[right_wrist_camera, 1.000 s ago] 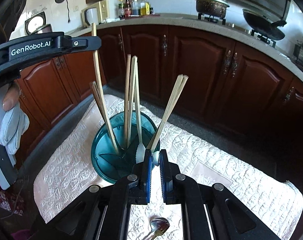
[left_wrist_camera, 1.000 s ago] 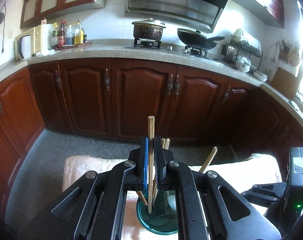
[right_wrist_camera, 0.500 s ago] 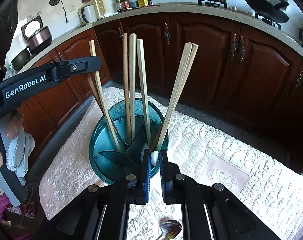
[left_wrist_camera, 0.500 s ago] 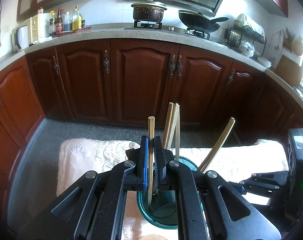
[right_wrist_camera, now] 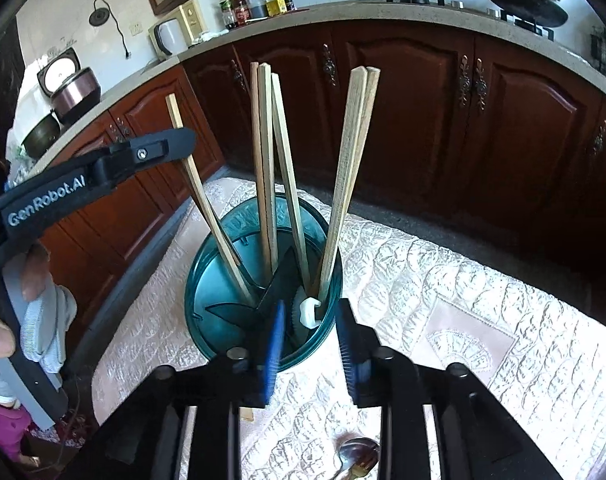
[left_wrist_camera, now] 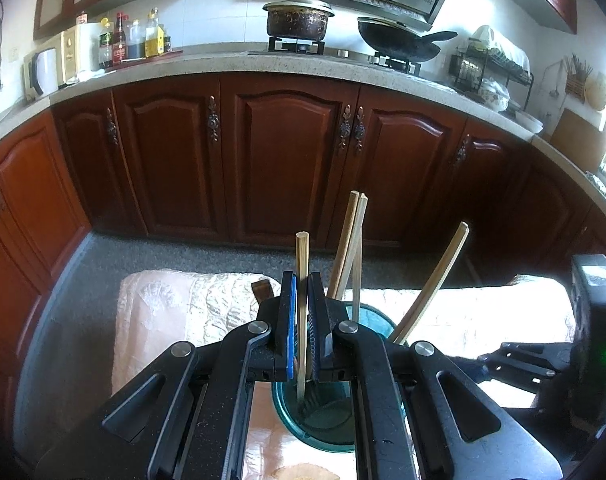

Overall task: Organize utensils
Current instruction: 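Open both tools and withdraw them from the cup, then move both open tools back toward the metal spoon and gold fork, then close the left tool on the metal spoon while the right tool grasps the gold fork, then lift the metal spoon and gold fork and carry them above the cup, then lower the spoon and fork into the cup and open both tools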

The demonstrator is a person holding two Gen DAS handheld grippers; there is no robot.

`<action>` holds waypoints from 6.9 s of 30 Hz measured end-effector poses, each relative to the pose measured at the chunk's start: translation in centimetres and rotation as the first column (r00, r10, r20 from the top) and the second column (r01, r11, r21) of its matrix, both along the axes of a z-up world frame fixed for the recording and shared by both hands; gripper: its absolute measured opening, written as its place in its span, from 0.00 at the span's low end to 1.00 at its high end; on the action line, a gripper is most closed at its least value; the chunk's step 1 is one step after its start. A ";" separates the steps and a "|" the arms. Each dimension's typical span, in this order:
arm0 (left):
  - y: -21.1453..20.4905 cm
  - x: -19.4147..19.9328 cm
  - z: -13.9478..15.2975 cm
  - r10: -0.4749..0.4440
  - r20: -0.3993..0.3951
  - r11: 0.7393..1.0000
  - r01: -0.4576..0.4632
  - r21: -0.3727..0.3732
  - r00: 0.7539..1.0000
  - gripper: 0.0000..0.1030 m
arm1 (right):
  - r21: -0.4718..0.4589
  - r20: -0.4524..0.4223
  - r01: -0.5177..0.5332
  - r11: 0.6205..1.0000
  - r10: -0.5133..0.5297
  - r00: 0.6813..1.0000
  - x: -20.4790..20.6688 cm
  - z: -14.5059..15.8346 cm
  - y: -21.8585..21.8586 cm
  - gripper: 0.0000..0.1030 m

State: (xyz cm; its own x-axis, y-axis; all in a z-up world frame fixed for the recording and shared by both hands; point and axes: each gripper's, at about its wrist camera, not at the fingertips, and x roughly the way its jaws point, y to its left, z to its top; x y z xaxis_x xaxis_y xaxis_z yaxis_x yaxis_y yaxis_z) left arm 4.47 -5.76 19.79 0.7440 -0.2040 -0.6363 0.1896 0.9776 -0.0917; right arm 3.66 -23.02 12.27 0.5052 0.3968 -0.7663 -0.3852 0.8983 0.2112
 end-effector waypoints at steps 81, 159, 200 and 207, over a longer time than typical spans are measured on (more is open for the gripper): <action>-13.2 -6.6 -18.0 -0.401 -0.362 0.903 0.429 -0.004 0.841 0.24 | 0.173 -0.259 0.292 0.941 -0.242 0.935 -12.8 -12.1 -15.6 0.08; 4.4 -11.4 2.0 -0.115 0.028 0.991 0.117 -0.061 0.993 0.01 | 0.134 0.175 0.089 0.987 -0.112 0.978 -11.2 5.8 -6.8 0.02; 1.0 -2.1 -4.3 0.041 0.179 0.973 -0.080 0.215 0.983 0.01 | -0.144 0.237 0.070 0.987 -0.034 0.971 0.7 1.2 3.9 0.02; 0.9 -2.3 -5.3 0.043 0.143 0.978 -0.071 0.198 0.989 0.01 | -0.070 0.172 0.027 0.997 -0.015 0.985 0.7 0.6 3.1 0.07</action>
State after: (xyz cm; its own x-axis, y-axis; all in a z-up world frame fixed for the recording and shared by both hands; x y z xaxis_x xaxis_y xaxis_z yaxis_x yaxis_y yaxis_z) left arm 2.13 -4.88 14.48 0.8339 -0.0363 -0.5507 0.1299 0.9827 0.1318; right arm 4.40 -19.87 12.89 0.6392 0.3320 -0.6937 -0.3910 0.9170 0.0787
